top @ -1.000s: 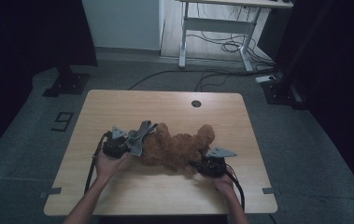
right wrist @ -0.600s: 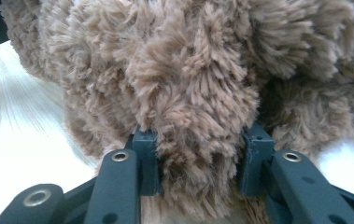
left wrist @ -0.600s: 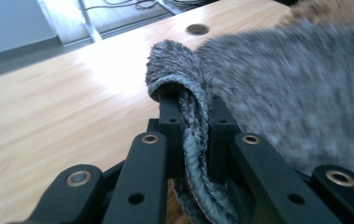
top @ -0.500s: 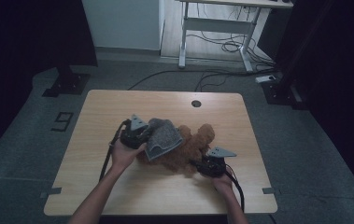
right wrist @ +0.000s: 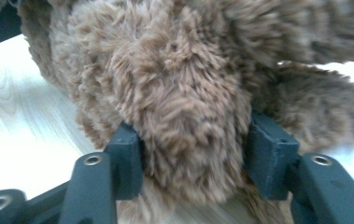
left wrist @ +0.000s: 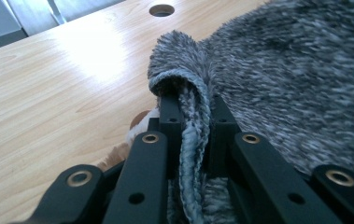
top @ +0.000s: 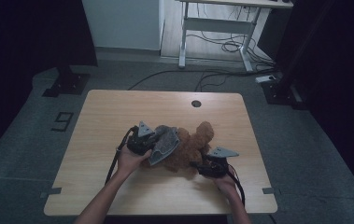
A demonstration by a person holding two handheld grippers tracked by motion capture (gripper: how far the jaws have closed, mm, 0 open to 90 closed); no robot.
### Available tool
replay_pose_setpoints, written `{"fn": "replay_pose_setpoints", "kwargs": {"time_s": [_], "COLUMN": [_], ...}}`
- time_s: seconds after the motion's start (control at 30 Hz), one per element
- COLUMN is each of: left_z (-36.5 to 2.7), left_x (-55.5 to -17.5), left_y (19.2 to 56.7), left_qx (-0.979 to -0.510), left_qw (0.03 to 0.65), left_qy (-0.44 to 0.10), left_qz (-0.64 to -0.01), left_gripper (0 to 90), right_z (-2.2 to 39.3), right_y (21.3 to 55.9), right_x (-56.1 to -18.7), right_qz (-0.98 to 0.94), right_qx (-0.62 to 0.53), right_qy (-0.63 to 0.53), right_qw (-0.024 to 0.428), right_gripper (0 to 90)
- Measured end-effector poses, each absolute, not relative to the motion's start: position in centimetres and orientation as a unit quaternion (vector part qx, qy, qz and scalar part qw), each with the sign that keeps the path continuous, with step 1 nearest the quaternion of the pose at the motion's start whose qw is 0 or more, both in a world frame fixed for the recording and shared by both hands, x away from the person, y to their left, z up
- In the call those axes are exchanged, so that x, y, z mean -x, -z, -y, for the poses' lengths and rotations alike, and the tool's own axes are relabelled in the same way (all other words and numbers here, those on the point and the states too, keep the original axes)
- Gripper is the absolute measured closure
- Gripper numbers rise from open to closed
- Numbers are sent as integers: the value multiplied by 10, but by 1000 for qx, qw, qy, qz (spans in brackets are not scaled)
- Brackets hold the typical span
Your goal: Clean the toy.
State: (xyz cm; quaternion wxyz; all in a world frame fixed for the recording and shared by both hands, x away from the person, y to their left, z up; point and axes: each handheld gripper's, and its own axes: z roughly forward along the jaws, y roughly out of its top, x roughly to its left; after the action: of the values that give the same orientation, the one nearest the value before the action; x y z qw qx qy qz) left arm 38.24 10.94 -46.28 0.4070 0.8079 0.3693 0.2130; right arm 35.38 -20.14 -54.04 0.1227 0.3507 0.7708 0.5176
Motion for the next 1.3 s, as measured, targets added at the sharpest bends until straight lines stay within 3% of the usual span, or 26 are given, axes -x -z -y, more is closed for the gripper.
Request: {"fn": "replay_pose_setpoints", "kwargs": {"time_s": [0.33,0.63,0.73,0.8,0.83,0.93,1.1,1.3], "left_z": [-118,-127,-129,-130,-130,-134,-139,-105], "left_x": [-354,-327,-322,-319,-318,-319,-333,-357], "left_y": [472,472,473,473,472,465,439,400], "left_qx": [-798,-800,-800,-801,-802,-802,-790,-794], "left_qw": [439,456,457,456,456,459,476,485], "left_qy": [-215,-206,-208,-210,-210,-195,-185,-189], "left_qz": [-353,-332,-328,-325,-324,-330,-339,-313], "left_gripper": [805,803,802,802,802,799,798,797], "right_z": [254,242,240,240,239,233,227,228], "right_y": [506,491,489,489,489,489,493,497], "right_x": [-349,-349,-349,-348,-347,-341,-336,-337], "right_qz": [-706,-698,-697,-699,-702,-722,-747,-747], "right_qx": [-391,-388,-383,-376,-363,-326,-310,-311], "right_qy": [-571,-580,-588,-593,-599,-595,-575,-574], "right_qw": [150,162,147,138,129,133,126,124], "right_gripper": [364,222,190,254,375,551,611,614]}}
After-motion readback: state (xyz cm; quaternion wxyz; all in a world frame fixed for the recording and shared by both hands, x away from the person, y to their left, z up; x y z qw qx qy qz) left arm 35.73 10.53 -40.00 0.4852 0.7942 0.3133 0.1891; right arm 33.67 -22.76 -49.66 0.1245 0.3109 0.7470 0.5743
